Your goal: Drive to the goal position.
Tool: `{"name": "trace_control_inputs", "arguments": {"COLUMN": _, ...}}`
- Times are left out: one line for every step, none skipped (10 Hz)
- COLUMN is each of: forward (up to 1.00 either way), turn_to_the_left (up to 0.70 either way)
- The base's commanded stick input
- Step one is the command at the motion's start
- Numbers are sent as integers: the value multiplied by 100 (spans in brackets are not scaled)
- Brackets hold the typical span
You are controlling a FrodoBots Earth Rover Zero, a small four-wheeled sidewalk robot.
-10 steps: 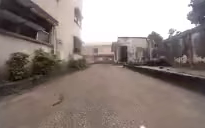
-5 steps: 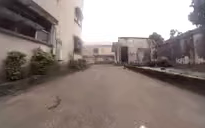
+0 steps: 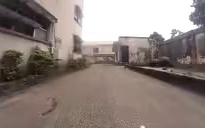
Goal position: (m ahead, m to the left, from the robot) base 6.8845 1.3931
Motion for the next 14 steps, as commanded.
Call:
{"name": "trace_control_inputs", "arguments": {"forward": 30, "turn_to_the_left": 0}}
{"name": "trace_control_inputs", "arguments": {"forward": 30, "turn_to_the_left": 0}}
{"name": "trace_control_inputs", "arguments": {"forward": 30, "turn_to_the_left": 0}}
{"name": "trace_control_inputs", "arguments": {"forward": 30, "turn_to_the_left": 0}}
{"name": "trace_control_inputs", "arguments": {"forward": 30, "turn_to_the_left": 0}}
{"name": "trace_control_inputs", "arguments": {"forward": 30, "turn_to_the_left": 0}}
{"name": "trace_control_inputs", "arguments": {"forward": 30, "turn_to_the_left": 0}}
{"name": "trace_control_inputs", "arguments": {"forward": 30, "turn_to_the_left": 0}}
{"name": "trace_control_inputs", "arguments": {"forward": 30, "turn_to_the_left": 0}}
{"name": "trace_control_inputs", "arguments": {"forward": 30, "turn_to_the_left": 0}}
{"name": "trace_control_inputs", "arguments": {"forward": 30, "turn_to_the_left": 0}}
{"name": "trace_control_inputs", "arguments": {"forward": 30, "turn_to_the_left": 0}}
{"name": "trace_control_inputs", "arguments": {"forward": 30, "turn_to_the_left": 0}}
{"name": "trace_control_inputs", "arguments": {"forward": 30, "turn_to_the_left": 0}}
